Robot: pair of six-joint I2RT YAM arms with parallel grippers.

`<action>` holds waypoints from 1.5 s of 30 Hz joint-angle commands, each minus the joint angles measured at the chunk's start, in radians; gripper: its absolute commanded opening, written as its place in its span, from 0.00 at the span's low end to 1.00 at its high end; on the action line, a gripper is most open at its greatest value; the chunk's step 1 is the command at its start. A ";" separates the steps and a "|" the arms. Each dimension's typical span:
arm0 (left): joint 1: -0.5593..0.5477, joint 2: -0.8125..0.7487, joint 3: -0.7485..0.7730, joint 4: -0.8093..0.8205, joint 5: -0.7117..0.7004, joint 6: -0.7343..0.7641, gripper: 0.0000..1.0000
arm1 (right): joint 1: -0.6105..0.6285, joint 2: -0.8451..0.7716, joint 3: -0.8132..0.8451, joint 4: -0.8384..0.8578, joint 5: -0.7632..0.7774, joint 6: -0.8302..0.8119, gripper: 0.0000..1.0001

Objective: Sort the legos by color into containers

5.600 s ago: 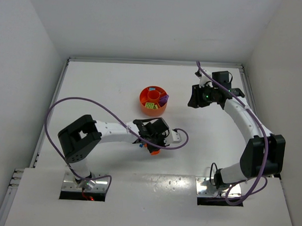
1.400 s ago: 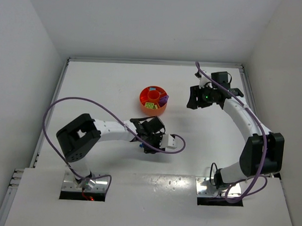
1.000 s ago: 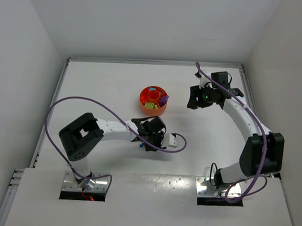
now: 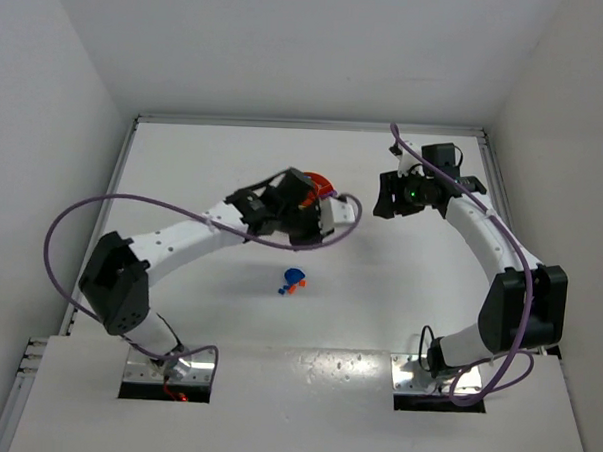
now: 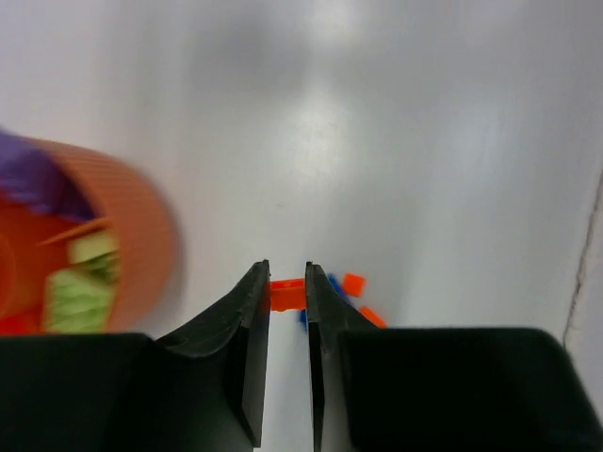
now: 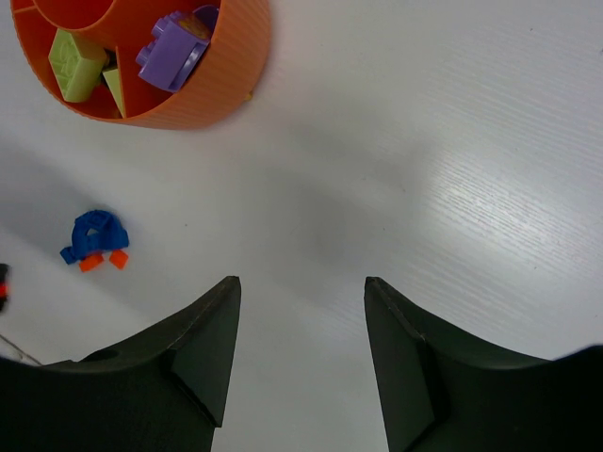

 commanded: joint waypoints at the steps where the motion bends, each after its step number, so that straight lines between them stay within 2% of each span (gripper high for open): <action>1: 0.093 -0.057 0.121 -0.068 0.067 -0.021 0.05 | -0.003 0.017 0.025 0.020 -0.018 0.009 0.56; 5: 0.257 0.015 0.226 -0.081 0.102 -0.021 0.05 | -0.003 0.038 0.045 0.011 -0.027 0.009 0.56; 11: 0.376 0.149 0.350 -0.071 0.136 -0.073 0.05 | -0.003 0.057 0.068 0.002 -0.036 0.009 0.56; 20: 0.442 0.318 0.456 -0.051 0.183 -0.097 0.05 | -0.003 0.057 0.078 0.002 -0.036 0.009 0.56; 30: 0.451 0.378 0.488 -0.051 0.162 -0.087 0.07 | -0.003 0.066 0.078 0.002 -0.036 0.009 0.56; 33: 0.451 0.389 0.488 -0.051 0.150 -0.087 0.11 | -0.003 0.075 0.078 0.002 -0.036 0.009 0.56; 36: 0.460 0.398 0.488 -0.042 0.150 -0.078 0.19 | -0.003 0.075 0.078 0.002 -0.036 0.009 0.56; 40: 0.469 0.398 0.479 -0.033 0.150 -0.078 0.43 | -0.003 0.075 0.078 -0.007 -0.036 0.009 0.56; 45: 0.469 0.305 0.387 0.028 0.151 -0.087 0.51 | -0.003 0.084 0.078 -0.007 -0.036 0.009 0.56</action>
